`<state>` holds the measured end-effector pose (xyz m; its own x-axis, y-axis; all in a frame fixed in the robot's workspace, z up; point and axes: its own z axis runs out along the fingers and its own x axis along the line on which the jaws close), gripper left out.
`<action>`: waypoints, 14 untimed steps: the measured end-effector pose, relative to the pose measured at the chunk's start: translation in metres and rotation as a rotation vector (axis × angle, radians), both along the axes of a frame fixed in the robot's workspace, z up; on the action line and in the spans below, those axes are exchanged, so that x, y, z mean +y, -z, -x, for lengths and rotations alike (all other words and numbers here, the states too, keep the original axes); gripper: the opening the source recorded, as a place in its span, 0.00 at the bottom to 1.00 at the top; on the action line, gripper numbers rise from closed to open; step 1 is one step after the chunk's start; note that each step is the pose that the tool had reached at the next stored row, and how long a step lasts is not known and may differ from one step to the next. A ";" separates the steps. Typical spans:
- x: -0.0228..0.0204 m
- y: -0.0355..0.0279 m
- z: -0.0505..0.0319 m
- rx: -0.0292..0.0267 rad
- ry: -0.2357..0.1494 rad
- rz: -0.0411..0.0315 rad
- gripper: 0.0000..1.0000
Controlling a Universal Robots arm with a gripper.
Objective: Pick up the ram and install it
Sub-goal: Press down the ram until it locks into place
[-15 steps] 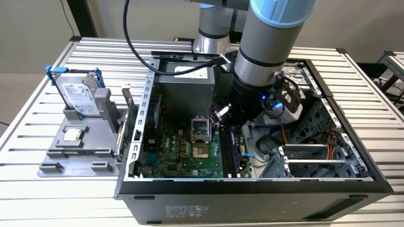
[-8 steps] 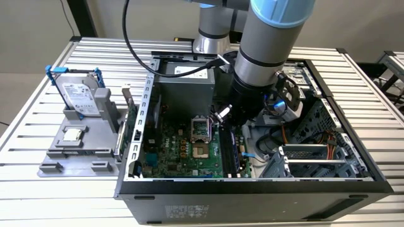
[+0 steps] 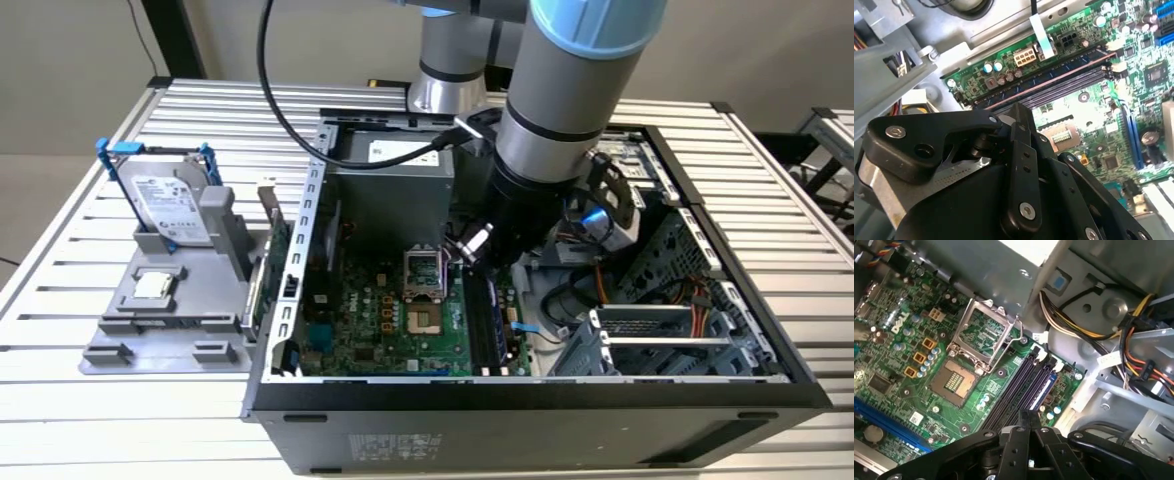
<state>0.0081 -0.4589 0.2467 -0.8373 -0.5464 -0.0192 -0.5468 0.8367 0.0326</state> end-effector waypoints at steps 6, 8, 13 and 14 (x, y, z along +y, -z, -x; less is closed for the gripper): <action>0.0000 0.0001 0.0000 -0.0002 -0.070 -0.0001 0.00; 0.0000 0.0000 0.0000 -0.0002 -0.097 -0.0001 0.00; 0.0000 0.0000 0.0000 -0.0003 -0.176 0.0000 0.00; 0.0000 0.0000 0.0000 -0.0003 -0.195 -0.0001 0.00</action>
<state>0.0081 -0.4589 0.2467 -0.7158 -0.6980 -0.0194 -0.6983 0.7151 0.0324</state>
